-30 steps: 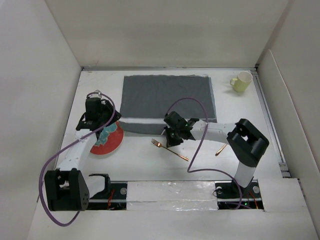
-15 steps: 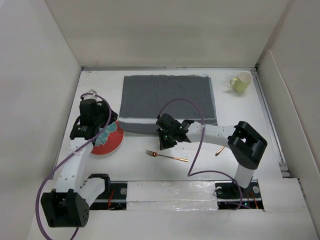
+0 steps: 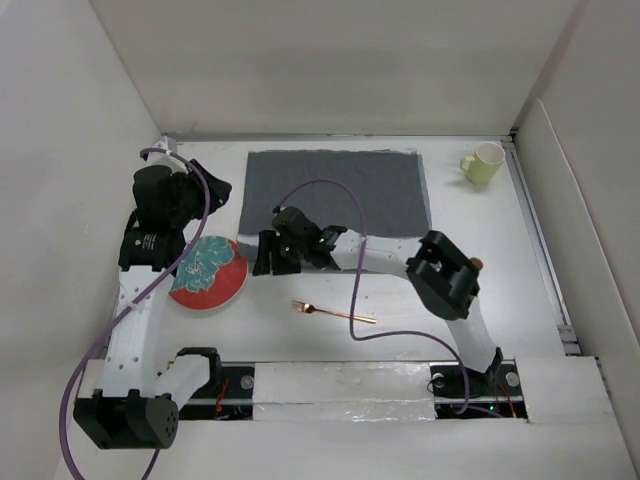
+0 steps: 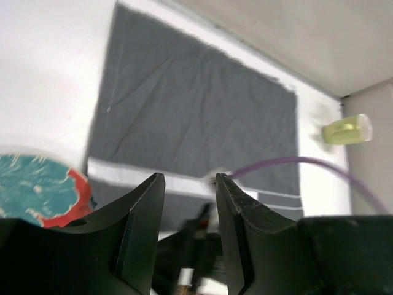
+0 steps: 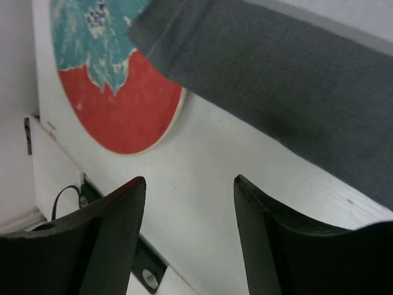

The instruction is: Set the dinner table for one person

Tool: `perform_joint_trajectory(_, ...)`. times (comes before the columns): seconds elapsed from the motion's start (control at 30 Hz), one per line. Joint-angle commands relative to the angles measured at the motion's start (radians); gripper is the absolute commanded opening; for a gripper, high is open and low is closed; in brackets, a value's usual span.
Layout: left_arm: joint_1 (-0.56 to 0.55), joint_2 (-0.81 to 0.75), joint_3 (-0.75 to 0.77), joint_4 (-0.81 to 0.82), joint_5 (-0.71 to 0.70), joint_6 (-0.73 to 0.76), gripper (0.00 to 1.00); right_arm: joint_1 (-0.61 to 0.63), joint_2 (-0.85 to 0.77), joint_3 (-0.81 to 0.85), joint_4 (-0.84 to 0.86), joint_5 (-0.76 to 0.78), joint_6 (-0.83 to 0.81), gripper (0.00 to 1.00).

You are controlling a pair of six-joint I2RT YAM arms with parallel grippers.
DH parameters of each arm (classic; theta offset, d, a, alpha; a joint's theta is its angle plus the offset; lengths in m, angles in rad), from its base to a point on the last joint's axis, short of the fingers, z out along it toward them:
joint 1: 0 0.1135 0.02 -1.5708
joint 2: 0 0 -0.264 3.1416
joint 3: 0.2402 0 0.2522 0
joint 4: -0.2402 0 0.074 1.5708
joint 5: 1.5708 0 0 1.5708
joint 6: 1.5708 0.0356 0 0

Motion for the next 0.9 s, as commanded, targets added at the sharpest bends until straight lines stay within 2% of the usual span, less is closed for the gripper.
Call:
perform_joint_trajectory(0.0, 0.002, 0.006, 0.094, 0.022, 0.068, -0.019, 0.36, 0.055, 0.099, 0.091, 0.094, -0.058, 0.097, 0.65)
perform_joint_trajectory(0.2, -0.055, 0.023, 0.146, 0.027, 0.066, -0.021, 0.36, 0.103, 0.230, 0.163, 0.189, -0.061, 0.196, 0.65)
perform_joint_trajectory(0.43, -0.118, -0.002, 0.077, 0.033, 0.060, -0.030, 0.36, 0.146, 0.312, 0.199, 0.239, -0.004, 0.308, 0.62)
perform_joint_trajectory(0.77, -0.200, -0.014, 0.080, 0.007, 0.034, -0.022, 0.36, 0.164, 0.347, 0.174, 0.214, 0.278, 0.552, 0.53)
perform_joint_trajectory(0.87, -0.213, -0.022, 0.081, -0.013, 0.002, -0.003, 0.36, 0.173, 0.363, 0.176, 0.213, 0.313, 0.601, 0.52)
